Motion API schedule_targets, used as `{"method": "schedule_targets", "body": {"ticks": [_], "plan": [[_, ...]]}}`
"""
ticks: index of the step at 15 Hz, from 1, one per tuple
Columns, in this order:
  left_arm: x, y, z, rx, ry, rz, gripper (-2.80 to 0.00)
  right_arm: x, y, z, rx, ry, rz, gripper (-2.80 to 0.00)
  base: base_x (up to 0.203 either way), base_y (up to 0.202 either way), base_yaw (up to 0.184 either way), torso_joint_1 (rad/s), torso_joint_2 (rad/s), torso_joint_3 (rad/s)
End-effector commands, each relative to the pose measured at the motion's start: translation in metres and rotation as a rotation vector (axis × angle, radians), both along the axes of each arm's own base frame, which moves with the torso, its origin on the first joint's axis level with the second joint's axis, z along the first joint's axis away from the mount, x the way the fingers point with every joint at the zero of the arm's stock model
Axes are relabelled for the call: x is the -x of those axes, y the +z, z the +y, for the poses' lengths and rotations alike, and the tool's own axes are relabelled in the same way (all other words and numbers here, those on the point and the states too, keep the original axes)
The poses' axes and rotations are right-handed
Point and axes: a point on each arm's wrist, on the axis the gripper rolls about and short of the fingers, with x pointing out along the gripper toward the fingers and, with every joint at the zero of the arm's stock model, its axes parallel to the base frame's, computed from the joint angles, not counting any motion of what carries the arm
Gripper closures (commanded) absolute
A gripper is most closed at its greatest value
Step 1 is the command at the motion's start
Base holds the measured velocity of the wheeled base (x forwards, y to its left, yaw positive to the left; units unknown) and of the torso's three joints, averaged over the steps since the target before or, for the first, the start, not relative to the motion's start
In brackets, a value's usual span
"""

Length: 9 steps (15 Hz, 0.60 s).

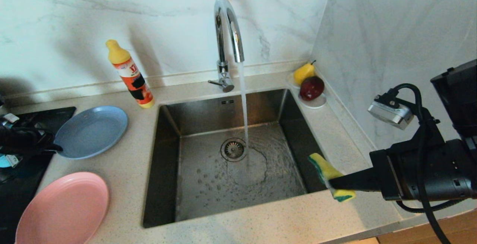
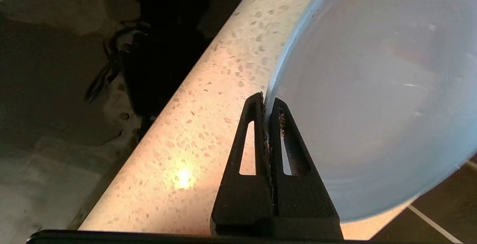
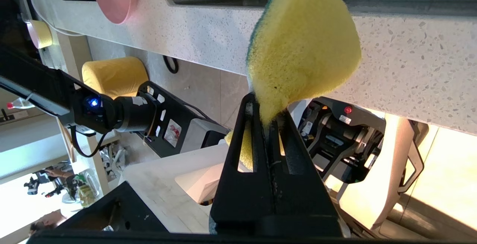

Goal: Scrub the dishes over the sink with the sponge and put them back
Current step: Wash the plate

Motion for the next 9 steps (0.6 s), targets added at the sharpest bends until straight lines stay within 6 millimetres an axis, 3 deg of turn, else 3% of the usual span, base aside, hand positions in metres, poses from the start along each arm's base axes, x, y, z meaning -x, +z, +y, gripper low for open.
{"method": "schedule_targets", "body": {"ticks": [1,9], "plan": [[0.007,0.022,0.003,-0.035,0.021,-0.046,0.00,-0.001,-0.004,0.001,0.008,0.002,0.017,0.00,0.000,0.000,0.000,0.000,0.00,0.000],[0.053,0.092,0.011,-0.133,0.111,-0.164,0.00,-0.003,-0.007,0.003,0.017,0.002,0.029,0.00,0.000,0.000,0.000,0.000,0.00,0.000]]}}
